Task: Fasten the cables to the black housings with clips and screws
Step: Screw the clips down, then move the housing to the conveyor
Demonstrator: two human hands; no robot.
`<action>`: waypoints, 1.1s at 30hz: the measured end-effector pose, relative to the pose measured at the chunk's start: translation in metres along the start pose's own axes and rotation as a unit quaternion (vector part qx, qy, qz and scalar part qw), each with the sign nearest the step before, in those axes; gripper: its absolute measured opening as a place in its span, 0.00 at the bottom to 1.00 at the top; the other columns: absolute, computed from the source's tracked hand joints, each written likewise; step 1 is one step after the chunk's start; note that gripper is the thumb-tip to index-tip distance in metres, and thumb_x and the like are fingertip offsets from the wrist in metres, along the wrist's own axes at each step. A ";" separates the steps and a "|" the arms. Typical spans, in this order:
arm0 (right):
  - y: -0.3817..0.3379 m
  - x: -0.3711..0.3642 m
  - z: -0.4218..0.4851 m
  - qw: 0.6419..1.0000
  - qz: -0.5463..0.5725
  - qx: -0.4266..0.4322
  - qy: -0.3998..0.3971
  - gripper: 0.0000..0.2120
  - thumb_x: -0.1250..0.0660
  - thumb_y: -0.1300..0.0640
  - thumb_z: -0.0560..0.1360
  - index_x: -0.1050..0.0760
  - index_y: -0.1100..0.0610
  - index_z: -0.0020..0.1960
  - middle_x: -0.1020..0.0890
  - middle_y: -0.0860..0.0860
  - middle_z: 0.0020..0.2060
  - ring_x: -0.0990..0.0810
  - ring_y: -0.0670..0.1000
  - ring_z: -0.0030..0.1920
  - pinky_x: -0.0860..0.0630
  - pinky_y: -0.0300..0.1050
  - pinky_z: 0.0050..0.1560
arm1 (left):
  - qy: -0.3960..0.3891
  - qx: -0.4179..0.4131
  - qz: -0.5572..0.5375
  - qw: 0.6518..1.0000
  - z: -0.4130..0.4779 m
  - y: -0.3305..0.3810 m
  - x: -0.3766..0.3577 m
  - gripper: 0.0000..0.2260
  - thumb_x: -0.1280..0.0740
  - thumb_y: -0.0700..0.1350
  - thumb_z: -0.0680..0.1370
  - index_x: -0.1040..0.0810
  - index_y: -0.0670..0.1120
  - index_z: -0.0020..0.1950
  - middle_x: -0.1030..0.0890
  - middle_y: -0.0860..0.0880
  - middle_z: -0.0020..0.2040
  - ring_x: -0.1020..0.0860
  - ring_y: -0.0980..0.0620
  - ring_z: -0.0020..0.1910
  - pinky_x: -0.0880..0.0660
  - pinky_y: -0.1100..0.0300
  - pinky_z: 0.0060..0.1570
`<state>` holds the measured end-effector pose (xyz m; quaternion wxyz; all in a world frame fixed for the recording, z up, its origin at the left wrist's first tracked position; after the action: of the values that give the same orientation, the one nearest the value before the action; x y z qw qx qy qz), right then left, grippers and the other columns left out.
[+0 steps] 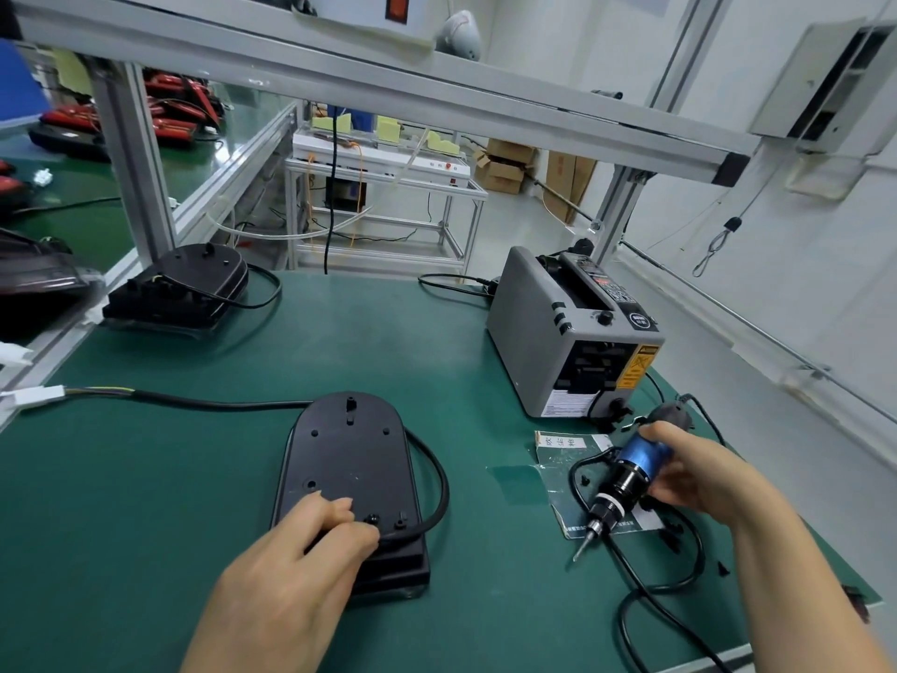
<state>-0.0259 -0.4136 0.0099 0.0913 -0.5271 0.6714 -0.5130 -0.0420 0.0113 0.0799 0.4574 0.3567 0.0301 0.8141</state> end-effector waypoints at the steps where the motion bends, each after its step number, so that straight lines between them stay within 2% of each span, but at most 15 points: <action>1: 0.001 0.001 0.000 1.000 0.019 0.006 -0.002 0.19 0.31 0.50 0.72 0.28 0.66 0.50 0.19 0.57 0.25 0.20 0.53 0.25 0.24 0.41 0.26 | 0.001 0.005 -0.002 1.000 0.000 -0.001 0.000 0.03 0.39 0.47 0.74 0.27 0.56 0.44 0.25 0.55 0.44 0.24 0.62 0.51 0.20 0.58 0.35; 3: 0.005 0.001 0.001 0.999 0.050 0.017 -0.008 0.20 0.32 0.50 0.72 0.27 0.66 0.51 0.19 0.56 0.26 0.21 0.53 0.26 0.23 0.42 0.28 | 0.000 0.013 -0.003 1.000 0.000 -0.003 0.000 0.03 0.39 0.47 0.74 0.27 0.56 0.44 0.23 0.53 0.42 0.24 0.61 0.51 0.20 0.57 0.34; 7: 0.006 -0.004 -0.002 0.985 0.163 0.044 -0.028 0.17 0.34 0.49 0.73 0.28 0.61 0.52 0.20 0.54 0.29 0.23 0.50 0.27 0.22 0.40 0.26 | -0.006 -0.003 0.001 1.000 0.000 0.000 -0.001 0.03 0.39 0.47 0.74 0.27 0.56 0.44 0.26 0.55 0.43 0.24 0.63 0.52 0.21 0.60 0.42; 12: -0.011 -0.008 -0.017 0.935 0.340 0.096 -0.042 0.13 0.36 0.49 0.73 0.30 0.56 0.53 0.28 0.52 0.38 0.28 0.50 0.34 0.26 0.39 0.27 | -0.008 -0.011 0.002 1.000 0.001 0.001 -0.002 0.03 0.39 0.48 0.74 0.28 0.56 0.44 0.28 0.57 0.44 0.25 0.62 0.53 0.24 0.63 0.43; 15: -0.025 -0.009 -0.031 0.894 0.431 0.122 -0.029 0.13 0.35 0.48 0.72 0.30 0.55 0.51 0.28 0.52 0.39 0.26 0.51 0.37 0.24 0.48 0.40 | -0.004 -0.012 0.007 1.000 0.001 0.001 0.000 0.03 0.39 0.48 0.73 0.28 0.56 0.44 0.28 0.57 0.45 0.25 0.62 0.52 0.24 0.64 0.43; 18: -0.039 -0.016 -0.045 0.856 0.493 0.147 -0.044 0.17 0.33 0.46 0.70 0.32 0.58 0.49 0.27 0.54 0.34 0.25 0.51 0.32 0.19 0.53 0.44 | 0.001 -0.006 0.004 1.000 0.002 0.001 0.001 0.03 0.39 0.48 0.74 0.28 0.56 0.45 0.28 0.57 0.45 0.25 0.62 0.51 0.22 0.61 0.41; 21: -0.056 -0.028 -0.060 0.830 0.523 0.174 -0.085 0.17 0.34 0.45 0.71 0.29 0.60 0.46 0.28 0.53 0.30 0.27 0.50 0.29 0.19 0.53 0.43 | 0.002 -0.001 0.007 1.000 0.003 0.001 0.001 0.03 0.39 0.48 0.74 0.28 0.56 0.44 0.28 0.56 0.45 0.25 0.62 0.51 0.20 0.60 0.34; 24: -0.075 -0.035 -0.076 0.807 0.544 0.196 -0.123 0.18 0.36 0.45 0.72 0.24 0.61 0.49 0.28 0.52 0.31 0.28 0.48 0.30 0.19 0.52 0.46 | 0.003 -0.001 0.011 1.000 0.003 0.002 0.001 0.03 0.39 0.48 0.74 0.28 0.56 0.44 0.28 0.55 0.45 0.25 0.62 0.51 0.21 0.58 0.30; 27: -0.093 -0.041 -0.091 0.779 0.566 0.218 -0.156 0.13 0.33 0.47 0.71 0.22 0.57 0.45 0.24 0.50 0.36 0.23 0.48 0.37 0.21 0.57 0.51 | 0.002 -0.005 0.015 1.000 0.003 0.001 0.001 0.03 0.39 0.48 0.74 0.27 0.56 0.45 0.28 0.56 0.45 0.24 0.61 0.50 0.20 0.58 0.32; 29: -0.104 -0.046 -0.099 0.773 0.564 0.235 -0.171 0.11 0.33 0.47 0.71 0.23 0.56 0.44 0.20 0.52 0.42 0.19 0.51 0.44 0.22 0.58 0.53 | 0.001 -0.005 0.016 1.000 0.002 0.001 0.000 0.03 0.39 0.48 0.74 0.28 0.56 0.45 0.28 0.56 0.45 0.24 0.61 0.50 0.21 0.58 0.31; 31: -0.114 -0.052 -0.105 0.774 0.556 0.251 -0.167 0.11 0.34 0.48 0.72 0.24 0.56 0.45 0.17 0.55 0.47 0.17 0.51 0.45 0.21 0.55 0.52 | -0.001 -0.005 0.016 1.000 0.002 0.001 0.000 0.03 0.39 0.48 0.74 0.28 0.56 0.45 0.27 0.56 0.44 0.24 0.61 0.49 0.21 0.59 0.29; 33: -0.122 -0.055 -0.108 0.777 0.548 0.273 -0.148 0.11 0.34 0.49 0.72 0.26 0.57 0.48 0.16 0.56 0.46 0.18 0.50 0.38 0.19 0.47 0.45 | 0.000 -0.007 0.014 1.000 0.003 0.002 0.000 0.03 0.39 0.48 0.74 0.27 0.56 0.44 0.27 0.55 0.43 0.24 0.62 0.50 0.21 0.59 0.29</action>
<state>0.0015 -0.2955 0.1320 0.5950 -0.0923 0.6571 -0.4535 -0.0419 0.0092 0.0831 0.4483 0.3535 0.0196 0.8208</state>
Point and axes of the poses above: each hand's wrist, its own z-axis towards the middle knuckle, its own x-axis out of the back of the hand, y = z × x, the point moved 10 cm from there along z, towards the middle knuckle
